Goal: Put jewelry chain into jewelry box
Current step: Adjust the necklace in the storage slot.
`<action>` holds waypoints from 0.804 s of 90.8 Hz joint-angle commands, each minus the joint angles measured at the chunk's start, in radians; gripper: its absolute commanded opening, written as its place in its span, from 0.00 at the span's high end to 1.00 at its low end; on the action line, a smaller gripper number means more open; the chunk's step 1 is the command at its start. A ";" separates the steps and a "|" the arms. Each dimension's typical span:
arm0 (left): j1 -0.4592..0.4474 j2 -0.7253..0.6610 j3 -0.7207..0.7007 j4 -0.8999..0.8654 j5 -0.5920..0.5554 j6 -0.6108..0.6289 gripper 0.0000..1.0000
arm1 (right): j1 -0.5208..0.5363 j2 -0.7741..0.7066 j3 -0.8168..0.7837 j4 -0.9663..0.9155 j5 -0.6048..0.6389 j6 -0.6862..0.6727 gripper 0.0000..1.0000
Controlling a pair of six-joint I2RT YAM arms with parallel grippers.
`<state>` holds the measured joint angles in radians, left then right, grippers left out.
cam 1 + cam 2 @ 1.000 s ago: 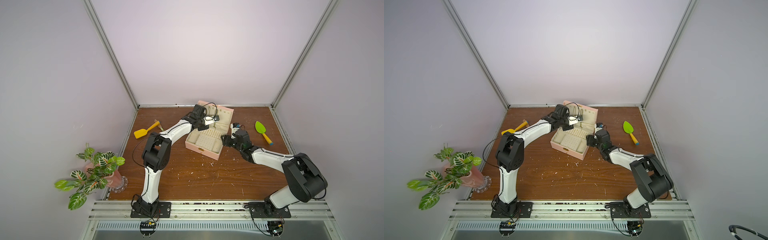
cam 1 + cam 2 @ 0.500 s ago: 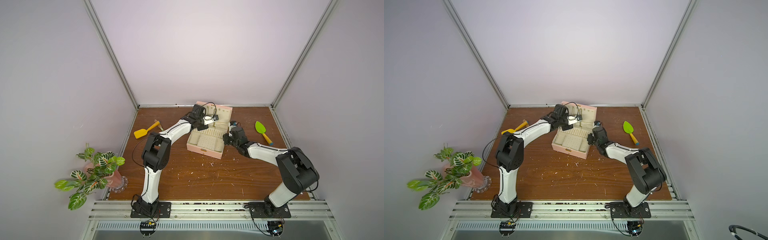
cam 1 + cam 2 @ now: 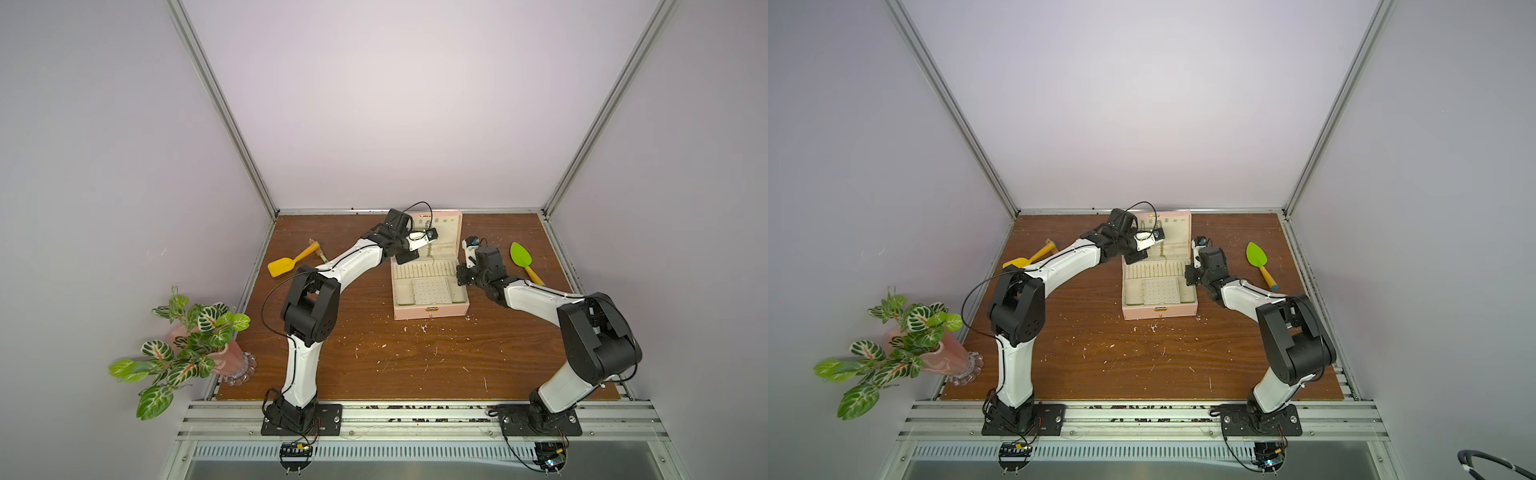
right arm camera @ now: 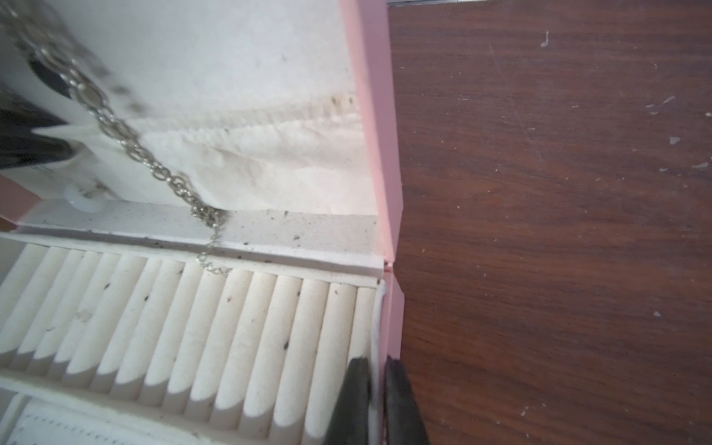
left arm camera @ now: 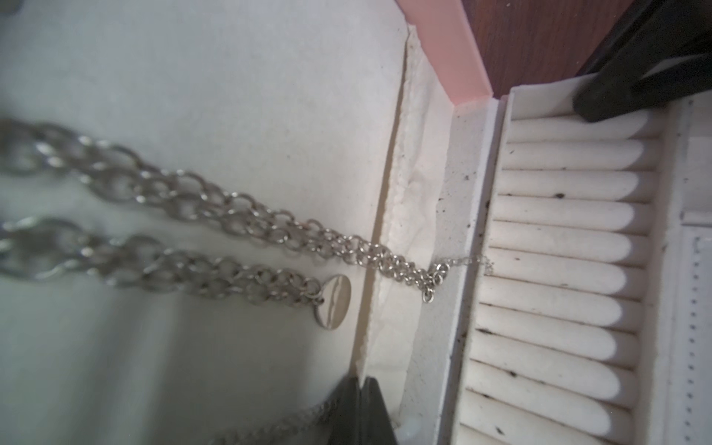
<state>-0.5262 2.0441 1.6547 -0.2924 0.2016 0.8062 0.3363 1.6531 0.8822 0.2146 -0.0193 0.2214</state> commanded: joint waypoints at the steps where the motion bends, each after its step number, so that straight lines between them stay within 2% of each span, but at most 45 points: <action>1: -0.026 -0.041 -0.031 0.028 0.015 -0.073 0.99 | -0.004 -0.066 0.000 -0.060 -0.093 -0.119 0.90; 7: -0.029 -0.051 -0.058 0.061 0.013 -0.096 0.99 | -0.013 -0.091 -0.007 -0.057 -0.089 -0.104 0.86; 19: -0.029 -0.048 -0.066 0.088 0.003 -0.141 0.99 | -0.016 -0.154 -0.013 -0.042 -0.098 -0.045 0.61; 26: -0.028 -0.042 -0.064 0.091 0.006 -0.154 0.99 | -0.016 -0.210 -0.034 -0.005 -0.124 0.011 0.58; 36: -0.024 -0.036 -0.062 0.096 0.031 -0.173 0.99 | -0.006 -0.278 -0.112 0.152 -0.186 0.140 0.59; 46: -0.007 -0.035 -0.067 0.113 0.075 -0.198 0.99 | 0.043 -0.282 -0.154 0.310 -0.191 0.235 0.66; 56: 0.007 -0.034 -0.068 0.120 0.116 -0.215 0.99 | 0.105 -0.223 -0.135 0.396 -0.151 0.274 0.71; 73: 0.011 -0.027 -0.073 0.122 0.154 -0.219 0.99 | 0.134 -0.074 -0.050 0.500 -0.147 0.321 0.77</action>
<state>-0.5228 2.0151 1.5898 -0.2188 0.2768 0.6159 0.4648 1.5116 0.7574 0.5835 -0.1722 0.4774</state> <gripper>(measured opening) 0.053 0.246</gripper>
